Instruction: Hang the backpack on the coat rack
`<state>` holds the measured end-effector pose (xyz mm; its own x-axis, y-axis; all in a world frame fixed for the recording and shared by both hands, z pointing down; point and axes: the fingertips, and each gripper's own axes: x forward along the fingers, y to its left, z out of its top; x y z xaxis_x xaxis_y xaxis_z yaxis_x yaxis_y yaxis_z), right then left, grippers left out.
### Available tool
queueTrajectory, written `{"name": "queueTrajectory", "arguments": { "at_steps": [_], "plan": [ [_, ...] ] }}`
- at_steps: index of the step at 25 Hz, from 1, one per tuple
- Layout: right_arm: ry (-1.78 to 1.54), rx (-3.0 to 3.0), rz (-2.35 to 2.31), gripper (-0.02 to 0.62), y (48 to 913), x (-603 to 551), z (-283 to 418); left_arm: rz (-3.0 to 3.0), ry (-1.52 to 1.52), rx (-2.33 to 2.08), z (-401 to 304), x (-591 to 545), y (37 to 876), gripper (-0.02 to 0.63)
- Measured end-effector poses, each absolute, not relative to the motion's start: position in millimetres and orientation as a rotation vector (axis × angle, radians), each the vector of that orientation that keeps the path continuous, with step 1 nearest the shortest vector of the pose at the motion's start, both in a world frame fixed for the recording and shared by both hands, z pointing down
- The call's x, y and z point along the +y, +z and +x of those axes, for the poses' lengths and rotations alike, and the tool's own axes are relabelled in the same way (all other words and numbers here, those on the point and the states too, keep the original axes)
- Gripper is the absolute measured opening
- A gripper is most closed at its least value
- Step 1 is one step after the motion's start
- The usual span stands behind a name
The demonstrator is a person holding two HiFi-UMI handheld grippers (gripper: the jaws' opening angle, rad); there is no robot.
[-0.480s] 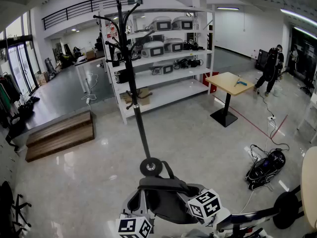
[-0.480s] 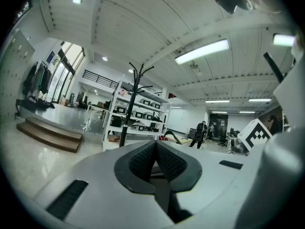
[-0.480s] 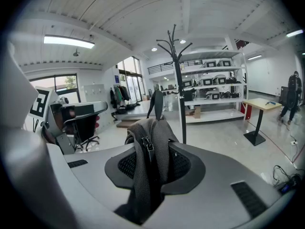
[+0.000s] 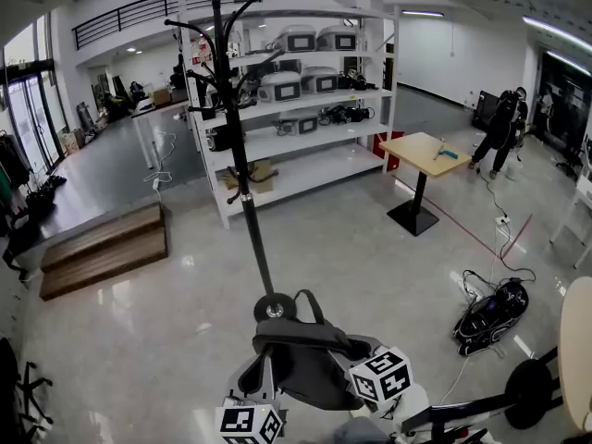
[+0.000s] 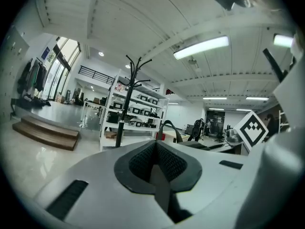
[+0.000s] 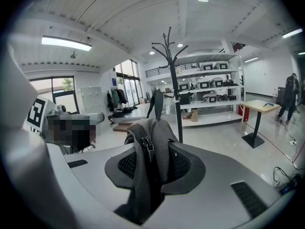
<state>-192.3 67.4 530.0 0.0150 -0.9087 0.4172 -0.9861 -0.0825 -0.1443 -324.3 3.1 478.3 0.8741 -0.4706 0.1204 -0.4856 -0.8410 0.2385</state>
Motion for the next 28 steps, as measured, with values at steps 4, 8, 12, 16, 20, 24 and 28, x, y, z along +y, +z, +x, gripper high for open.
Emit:
{"name": "queueTrajectory", "arguments": {
  "at_steps": [4, 8, 12, 16, 20, 24, 28],
  "plan": [
    [0.613, -2.019, 2.076, 0.097, 531.3, 55.8, -172.3, 2.777, 0.081, -0.767, -305.8, -7.3, 478.2, 0.003],
    [0.607, -2.067, 2.032, 0.097, 530.0, 48.2, -150.0, 2.751, 0.074, -0.818, -278.8, -11.5, 479.5, 0.003],
    [0.601, -2.111, 1.986, 0.097, 529.0, 40.9, -117.5, 2.739, 0.074, -0.861, -243.5, -11.5, 480.5, 0.003],
    [0.584, -2.147, 1.93, 0.097, 527.8, 34.4, -88.6, 2.713, 0.067, -0.92, -216.1, -11.6, 480.2, 0.003],
    [0.578, -2.174, 1.888, 0.097, 528.7, 26.4, -57.8, 2.703, 0.056, -0.97, -188.0, -16.3, 481.7, 0.003],
    [0.583, -2.197, 1.857, 0.097, 527.6, 21.6, -26.1, 2.689, 0.048, -0.998, -157.2, -18.0, 480.9, 0.003],
    [0.582, -2.218, 1.841, 0.097, 525.2, 15.2, -2.8, 2.698, 0.052, -1.007, -132.8, -18.8, 477.9, 0.003]
  ]
}}
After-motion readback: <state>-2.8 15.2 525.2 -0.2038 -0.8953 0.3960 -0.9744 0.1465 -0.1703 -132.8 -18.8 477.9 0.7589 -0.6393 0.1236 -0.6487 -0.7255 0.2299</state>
